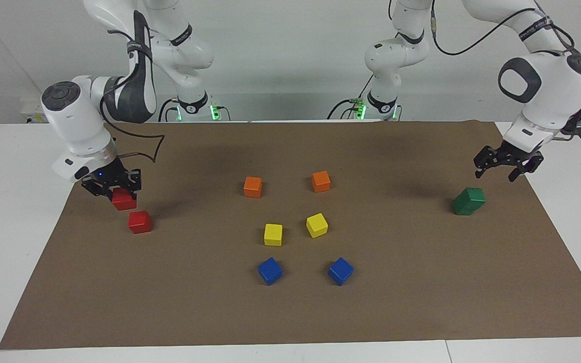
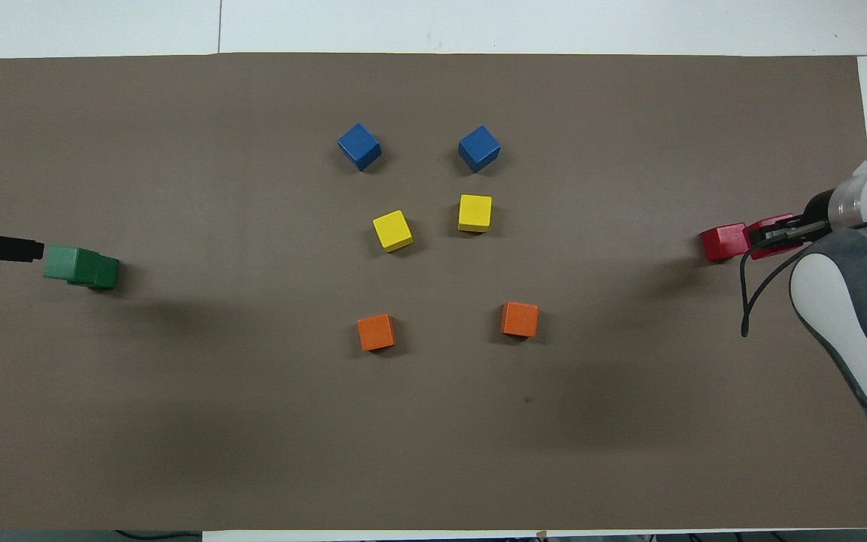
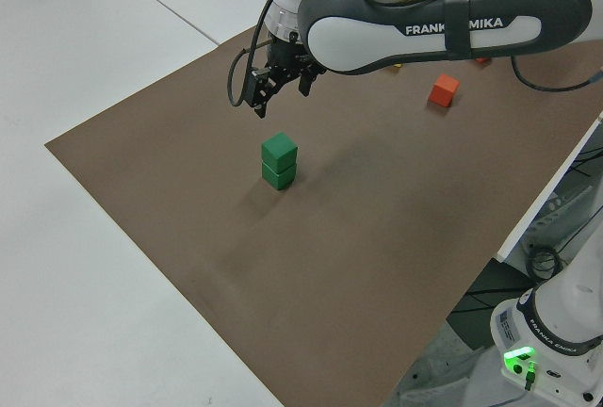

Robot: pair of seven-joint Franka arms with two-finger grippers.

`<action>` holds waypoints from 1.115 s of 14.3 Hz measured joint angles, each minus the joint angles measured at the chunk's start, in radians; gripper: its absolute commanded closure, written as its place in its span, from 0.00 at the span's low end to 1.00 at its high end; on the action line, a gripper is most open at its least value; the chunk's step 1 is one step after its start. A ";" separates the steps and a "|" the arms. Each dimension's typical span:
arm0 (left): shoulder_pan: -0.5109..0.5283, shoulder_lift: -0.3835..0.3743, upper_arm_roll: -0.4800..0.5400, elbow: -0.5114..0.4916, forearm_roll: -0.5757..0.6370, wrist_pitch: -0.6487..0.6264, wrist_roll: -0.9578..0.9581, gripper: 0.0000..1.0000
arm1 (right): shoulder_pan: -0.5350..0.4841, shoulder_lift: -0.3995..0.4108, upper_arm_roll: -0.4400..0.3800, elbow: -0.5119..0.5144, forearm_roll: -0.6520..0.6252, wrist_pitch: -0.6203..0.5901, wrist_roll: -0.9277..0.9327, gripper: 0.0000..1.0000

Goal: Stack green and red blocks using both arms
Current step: 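Lower the red cube onto the first red cube with the right gripper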

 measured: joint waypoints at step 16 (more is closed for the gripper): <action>-0.071 -0.067 -0.034 0.246 -0.004 -0.393 -0.310 0.00 | -0.001 0.057 0.000 -0.016 0.061 0.096 0.030 1.00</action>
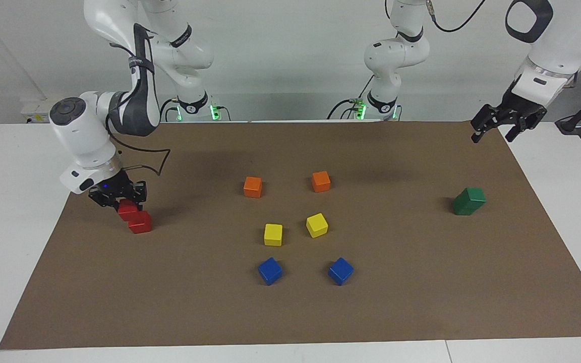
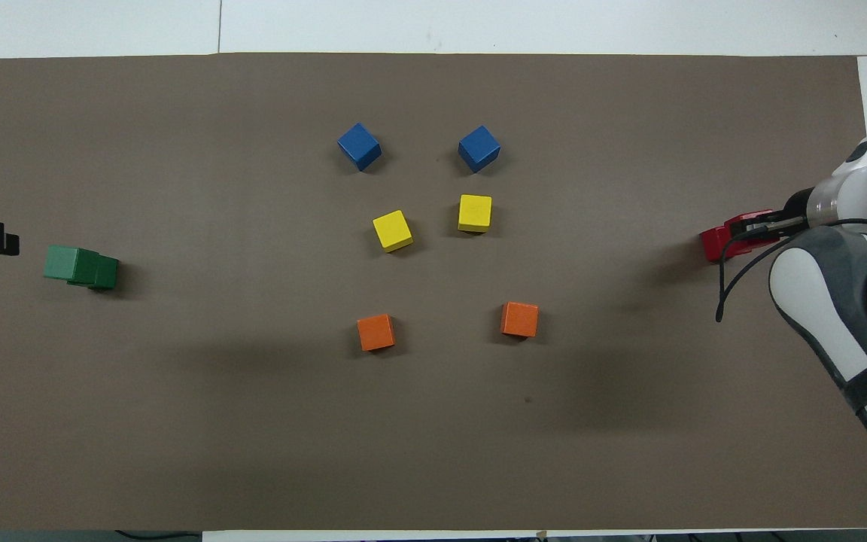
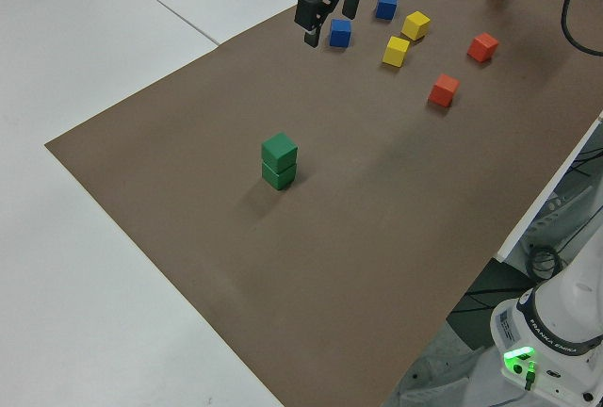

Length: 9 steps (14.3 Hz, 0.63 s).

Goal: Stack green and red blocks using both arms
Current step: 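Lower the red cube onto the first red cube with the right gripper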

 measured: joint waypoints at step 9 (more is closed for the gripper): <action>0.000 0.000 -0.013 0.018 0.000 -0.074 -0.003 0.00 | -0.024 0.006 0.000 -0.002 0.011 0.030 0.000 1.00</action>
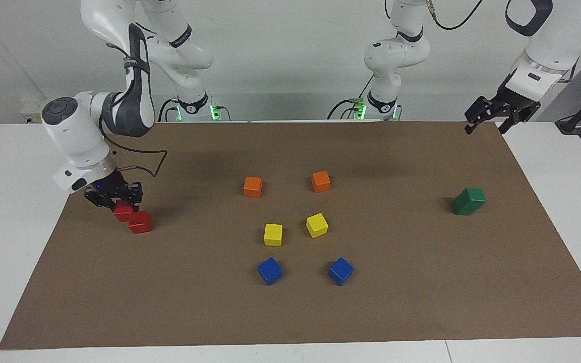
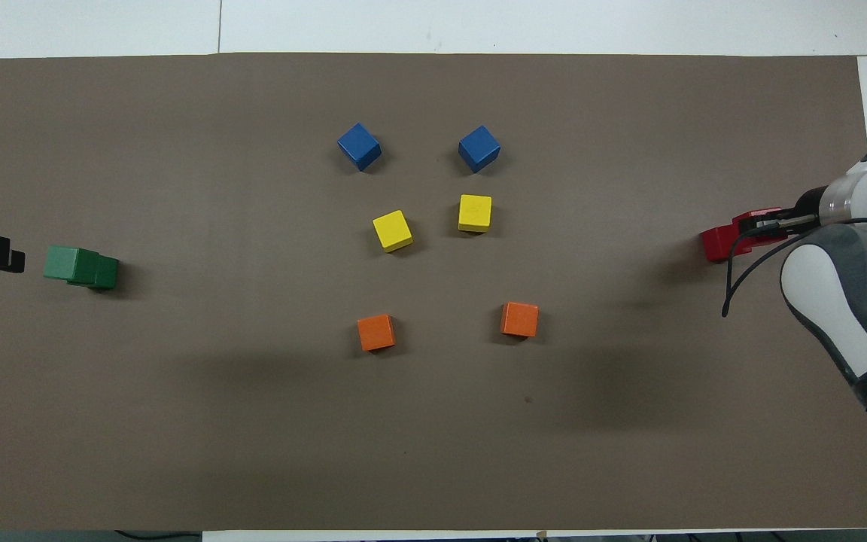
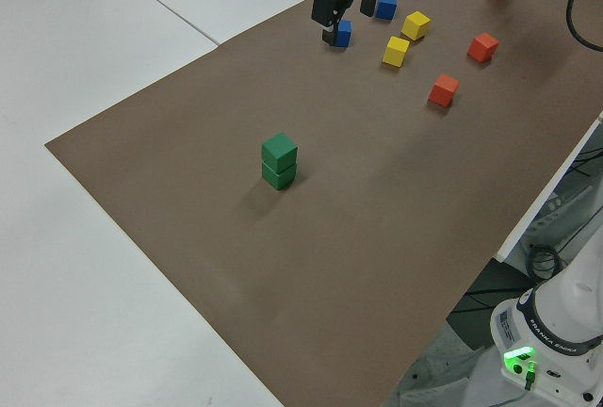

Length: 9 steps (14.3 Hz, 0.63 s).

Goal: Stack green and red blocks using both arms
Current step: 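Lower the red cube onto the first red cube with the right gripper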

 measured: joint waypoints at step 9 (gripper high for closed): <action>-0.088 0.008 0.063 0.000 0.047 0.000 -0.048 0.00 | 0.005 0.021 0.005 -0.001 0.002 0.009 0.000 1.00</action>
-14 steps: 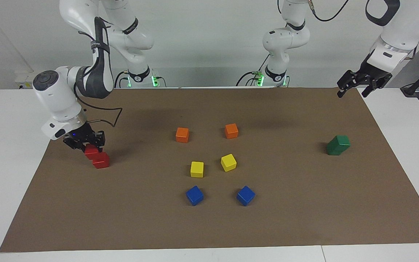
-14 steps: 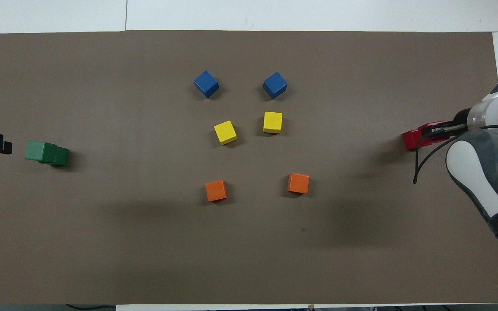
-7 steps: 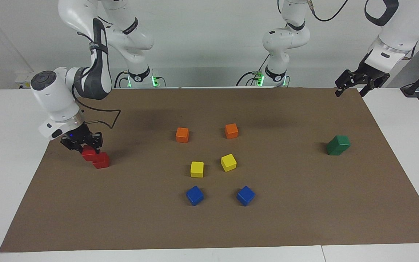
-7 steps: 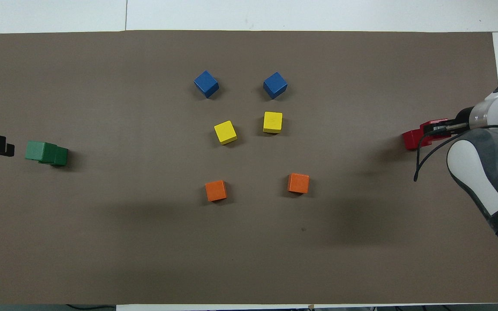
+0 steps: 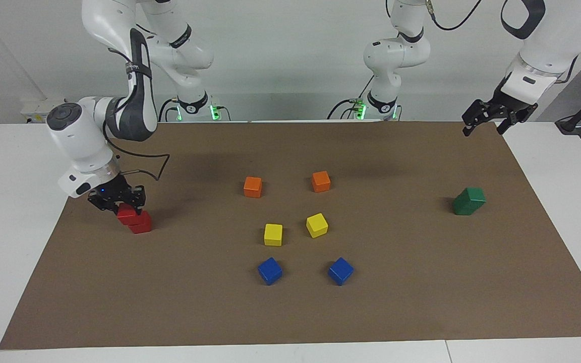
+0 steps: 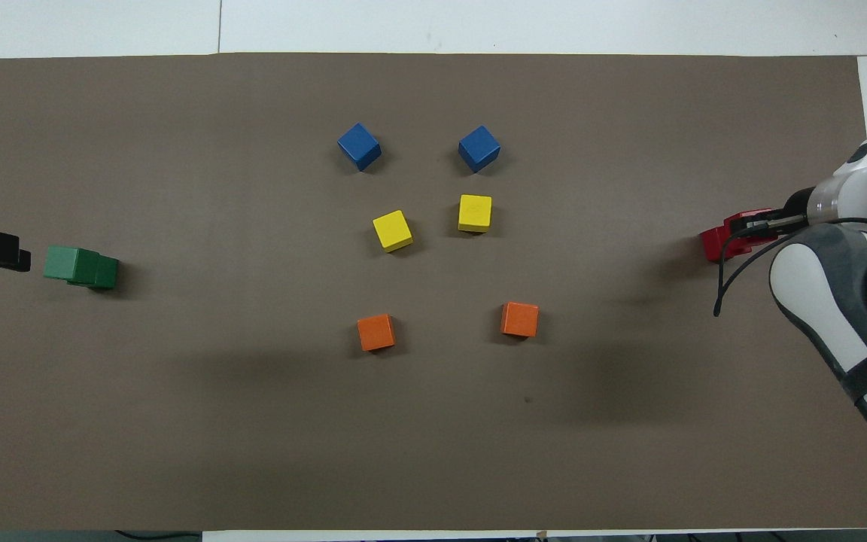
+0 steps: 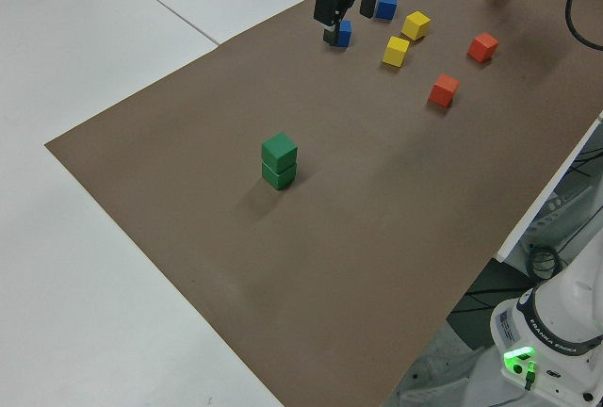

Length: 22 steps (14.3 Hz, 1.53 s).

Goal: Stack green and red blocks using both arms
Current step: 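Lower the red cube onto the first red cube with the right gripper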

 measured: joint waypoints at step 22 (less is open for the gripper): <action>-0.007 0.002 0.001 0.001 0.002 -0.001 -0.001 0.00 | 0.000 0.003 0.000 -0.053 0.000 0.075 0.000 0.00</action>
